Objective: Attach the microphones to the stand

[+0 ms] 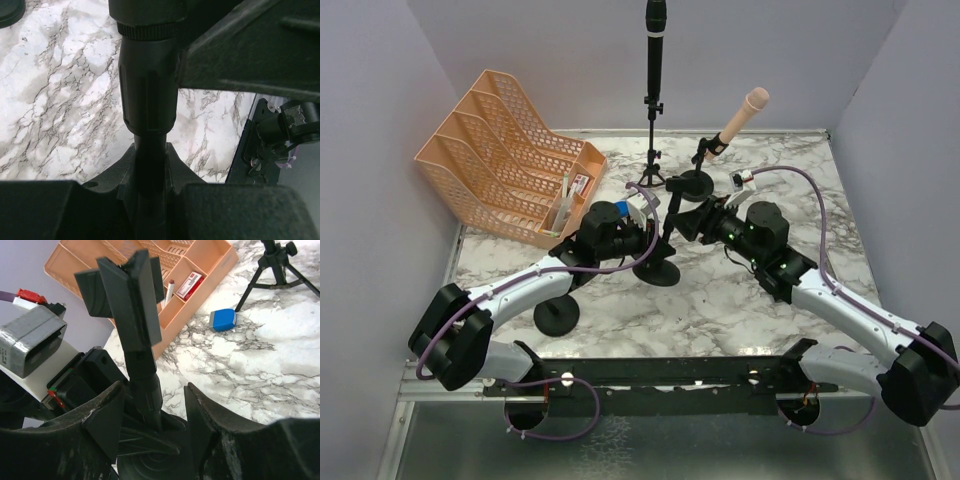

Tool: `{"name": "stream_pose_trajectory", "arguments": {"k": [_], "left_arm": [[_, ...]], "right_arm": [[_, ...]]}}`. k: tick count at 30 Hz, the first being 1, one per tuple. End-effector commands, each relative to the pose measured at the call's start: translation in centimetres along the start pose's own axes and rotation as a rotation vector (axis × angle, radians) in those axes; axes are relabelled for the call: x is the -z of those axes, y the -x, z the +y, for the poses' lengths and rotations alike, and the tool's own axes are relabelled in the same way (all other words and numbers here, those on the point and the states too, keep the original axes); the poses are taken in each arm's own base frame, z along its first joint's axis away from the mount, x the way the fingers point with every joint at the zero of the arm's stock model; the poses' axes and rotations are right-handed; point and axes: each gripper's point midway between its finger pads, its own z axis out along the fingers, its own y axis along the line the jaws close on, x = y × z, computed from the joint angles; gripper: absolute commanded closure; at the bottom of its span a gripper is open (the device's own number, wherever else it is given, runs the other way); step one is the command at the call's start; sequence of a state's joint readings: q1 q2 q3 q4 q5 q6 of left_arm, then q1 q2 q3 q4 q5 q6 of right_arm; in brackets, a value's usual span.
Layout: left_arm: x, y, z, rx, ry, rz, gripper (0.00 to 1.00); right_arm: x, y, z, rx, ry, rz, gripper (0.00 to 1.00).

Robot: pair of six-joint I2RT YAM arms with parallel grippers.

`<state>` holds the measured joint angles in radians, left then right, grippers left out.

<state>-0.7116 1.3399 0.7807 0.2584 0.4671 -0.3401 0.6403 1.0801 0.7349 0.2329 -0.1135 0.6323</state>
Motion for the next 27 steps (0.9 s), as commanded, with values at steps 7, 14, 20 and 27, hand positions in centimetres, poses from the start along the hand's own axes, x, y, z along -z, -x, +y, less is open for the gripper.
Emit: {"name": "stream_pose_trajectory", "arguments": {"k": [7, 14, 20, 27], "left_arm": [[-0.1, 3.2, -0.9, 0.017, -0.010, -0.091, 1.00], [0.1, 3.5, -2.0, 0.007, -0.065, -0.089, 1.00], [0.4, 3.9, -2.8, -0.006, -0.096, -0.093, 1.00], [1.1, 4.2, -4.2, -0.019, -0.157, -0.092, 1.00]], "right_arm": [[-1.2, 0.2, 1.7, -0.087, 0.075, 0.002, 0.49], [-1.8, 0.1, 1.7, -0.129, 0.075, 0.007, 0.59], [-1.9, -0.3, 1.7, -0.126, 0.076, 0.028, 0.62], [-0.7, -0.5, 3.2, -0.064, 0.189, 0.044, 0.87]]}}
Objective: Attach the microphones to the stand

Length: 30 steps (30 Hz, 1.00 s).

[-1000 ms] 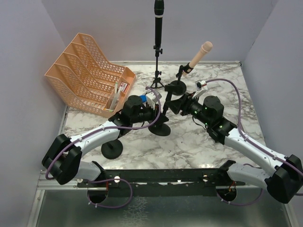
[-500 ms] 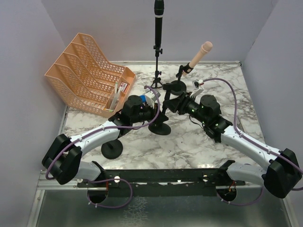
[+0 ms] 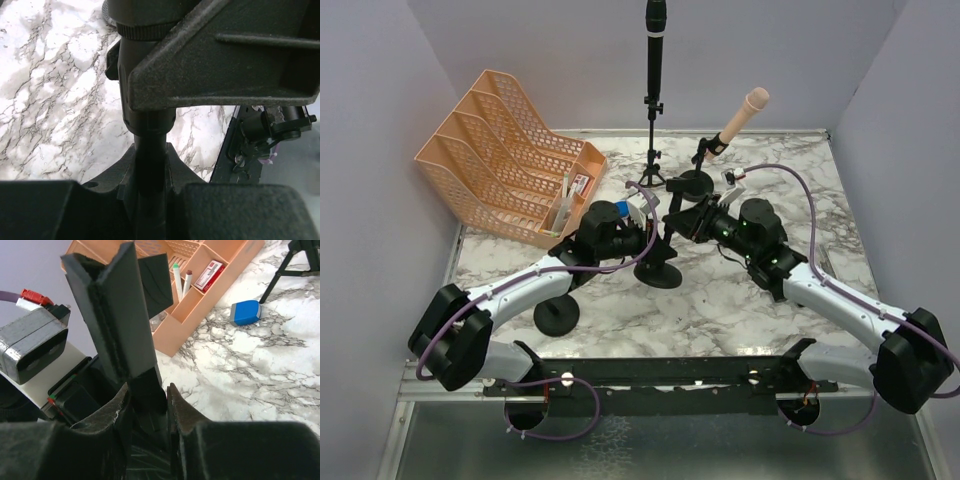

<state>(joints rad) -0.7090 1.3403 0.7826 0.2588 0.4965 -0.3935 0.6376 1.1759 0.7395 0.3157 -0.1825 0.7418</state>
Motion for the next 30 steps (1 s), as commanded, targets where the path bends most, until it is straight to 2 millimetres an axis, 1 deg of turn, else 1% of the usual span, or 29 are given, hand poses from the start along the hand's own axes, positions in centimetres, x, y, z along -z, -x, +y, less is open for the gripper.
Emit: {"name": "stream_pose_trajectory", "arguments": {"k": [1, 6, 11, 13, 14, 15, 16, 17, 18, 19, 20, 22, 26, 30], "left_arm": [[1.2, 4.0, -4.3, -0.079, -0.153, -0.091, 1.00], [2.3, 3.9, -6.5, -0.106, -0.257, -0.071, 1.00], [3.3, 3.8, -8.4, -0.140, -0.352, -0.050, 1.00], [3.4, 4.0, -8.7, -0.156, -0.360, -0.057, 1.00], [3.5, 4.2, -8.7, -0.161, -0.356, -0.065, 1.00], [3.5, 4.5, -8.6, -0.163, -0.344, -0.075, 1.00], [3.5, 4.7, -8.3, -0.162, -0.326, -0.085, 1.00], [3.4, 4.9, -8.1, -0.162, -0.305, -0.099, 1.00], [3.3, 5.3, -7.6, -0.159, -0.272, -0.118, 1.00], [3.2, 5.7, -7.0, -0.152, -0.233, -0.137, 1.00], [3.0, 6.1, -6.3, -0.146, -0.188, -0.158, 1.00], [2.7, 6.7, -4.8, -0.125, -0.104, -0.193, 1.00], [2.0, 7.2, -2.8, -0.084, -0.009, -0.225, 1.00], [1.4, 7.1, -2.3, -0.059, 0.004, -0.225, 1.00]], "right_arm": [[1.4, 0.6, 3.3, 0.068, 0.179, 0.006, 0.89], [4.2, 1.0, 5.2, 0.221, 0.416, -0.002, 0.94], [6.8, -0.8, 7.5, 0.430, 0.659, 0.071, 0.98], [7.1, -1.0, 7.8, 0.469, 0.693, 0.084, 0.98], [6.7, -0.5, 7.5, 0.459, 0.654, 0.068, 0.96], [6.0, 0.3, 6.7, 0.431, 0.572, 0.042, 0.90], [5.4, 1.2, 5.9, 0.412, 0.491, 0.011, 0.79], [4.8, 2.0, 4.8, 0.388, 0.401, -0.017, 0.62], [4.3, 3.1, 3.3, 0.344, 0.289, -0.059, 0.53], [4.0, 4.0, 2.0, 0.296, 0.195, -0.098, 0.47], [3.9, 4.5, 0.9, 0.262, 0.127, -0.126, 0.43], [4.0, 4.6, 0.3, 0.208, 0.091, -0.145, 0.40], [3.9, 4.0, 1.1, 0.099, 0.131, -0.131, 0.38], [3.5, 4.0, 2.2, 0.060, 0.144, -0.127, 0.38]]}}
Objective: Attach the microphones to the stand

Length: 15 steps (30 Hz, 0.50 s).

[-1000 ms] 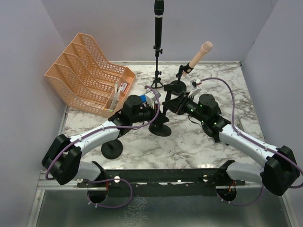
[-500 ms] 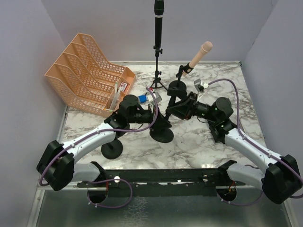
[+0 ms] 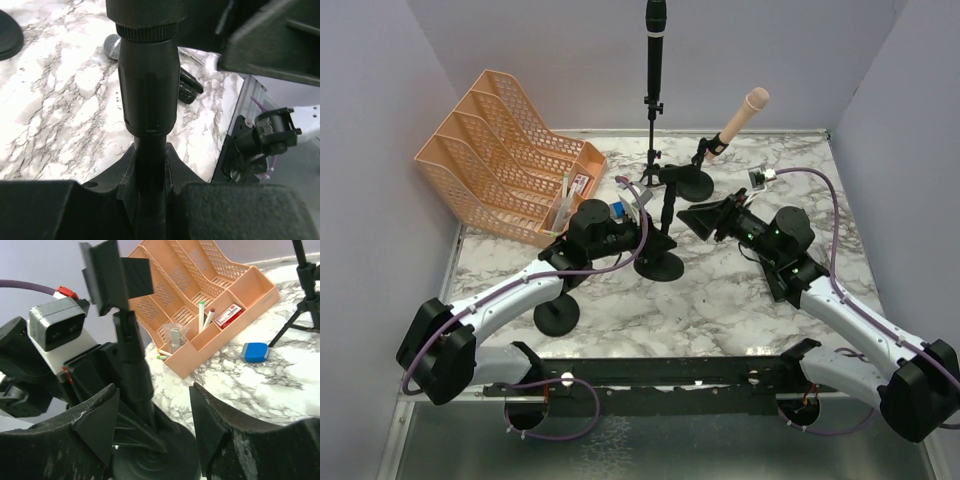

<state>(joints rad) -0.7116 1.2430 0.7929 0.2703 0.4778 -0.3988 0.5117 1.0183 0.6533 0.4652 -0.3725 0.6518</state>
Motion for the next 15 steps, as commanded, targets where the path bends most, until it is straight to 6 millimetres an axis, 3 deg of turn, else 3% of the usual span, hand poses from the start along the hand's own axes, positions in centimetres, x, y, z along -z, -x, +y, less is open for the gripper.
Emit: {"name": "stream_pose_trajectory", "arguments": {"k": [1, 7, 15], "left_arm": [[-0.6, 3.7, 0.1, -0.008, 0.030, -0.121, 1.00], [-0.7, 3.7, -0.2, 0.000, 0.013, -0.120, 1.00], [0.0, 3.6, -1.3, -0.015, -0.033, -0.122, 1.00]], "right_arm": [[-0.8, -0.1, -0.1, -0.089, -0.054, -0.002, 0.38], [-2.2, -1.5, 0.1, -0.081, -0.044, 0.076, 0.37], [-1.9, -2.2, -3.0, -0.068, -0.172, 0.046, 0.39]]}}
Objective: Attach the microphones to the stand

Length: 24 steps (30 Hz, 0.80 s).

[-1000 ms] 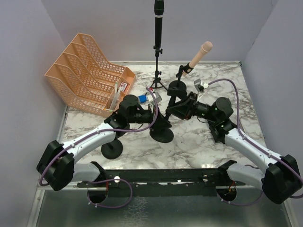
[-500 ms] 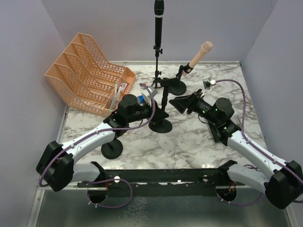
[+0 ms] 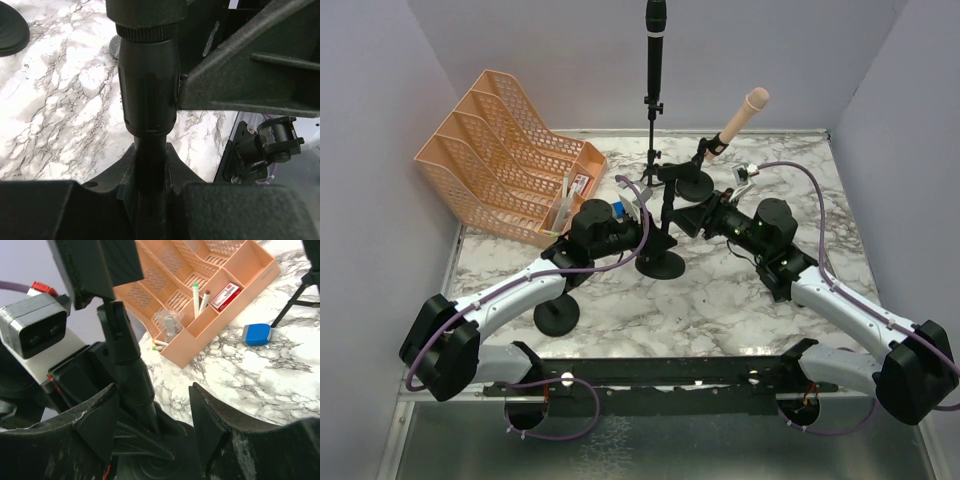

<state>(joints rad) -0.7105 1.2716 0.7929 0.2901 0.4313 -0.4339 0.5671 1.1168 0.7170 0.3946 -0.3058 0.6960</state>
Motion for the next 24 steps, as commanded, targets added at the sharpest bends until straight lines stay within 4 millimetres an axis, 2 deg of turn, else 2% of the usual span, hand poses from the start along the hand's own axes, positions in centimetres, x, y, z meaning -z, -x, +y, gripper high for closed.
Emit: {"name": "stream_pose_trajectory", "arguments": {"k": [1, 5, 7, 9, 11, 13, 16, 18, 21, 24], "left_arm": [[0.7, 3.8, -2.5, -0.053, -0.076, -0.119, 1.00], [1.3, 4.6, -2.7, -0.065, -0.067, -0.160, 1.00], [1.5, 4.8, -2.9, -0.074, -0.075, -0.171, 1.00], [1.5, 4.6, -3.1, -0.082, -0.086, -0.166, 1.00], [1.5, 4.4, -3.1, -0.085, -0.090, -0.160, 1.00], [1.4, 4.3, -3.0, -0.084, -0.093, -0.155, 1.00], [1.3, 4.0, -2.9, -0.079, -0.094, -0.146, 1.00], [1.2, 3.8, -2.9, -0.078, -0.098, -0.140, 1.00], [1.1, 3.6, -2.9, -0.077, -0.105, -0.129, 1.00], [1.0, 3.2, -2.9, -0.074, -0.113, -0.117, 1.00]], "right_arm": [[0.2, -0.1, -2.9, 0.004, -0.139, -0.040, 0.41], [1.2, -1.2, -5.9, 0.026, -0.256, -0.059, 0.52], [1.8, -1.3, -6.6, 0.036, -0.285, -0.073, 0.64], [2.2, -1.0, -6.2, 0.043, -0.275, -0.086, 0.69], [2.3, -0.3, -5.0, 0.058, -0.226, -0.103, 0.70], [2.3, 0.5, -3.2, 0.082, -0.152, -0.121, 0.68], [2.3, 1.5, -0.5, 0.113, -0.034, -0.133, 0.50], [2.2, 1.7, 1.3, 0.134, 0.048, -0.124, 0.42], [1.9, 1.8, 3.6, 0.161, 0.162, -0.091, 0.38], [1.4, 2.1, 4.7, 0.166, 0.215, -0.082, 0.37]]}}
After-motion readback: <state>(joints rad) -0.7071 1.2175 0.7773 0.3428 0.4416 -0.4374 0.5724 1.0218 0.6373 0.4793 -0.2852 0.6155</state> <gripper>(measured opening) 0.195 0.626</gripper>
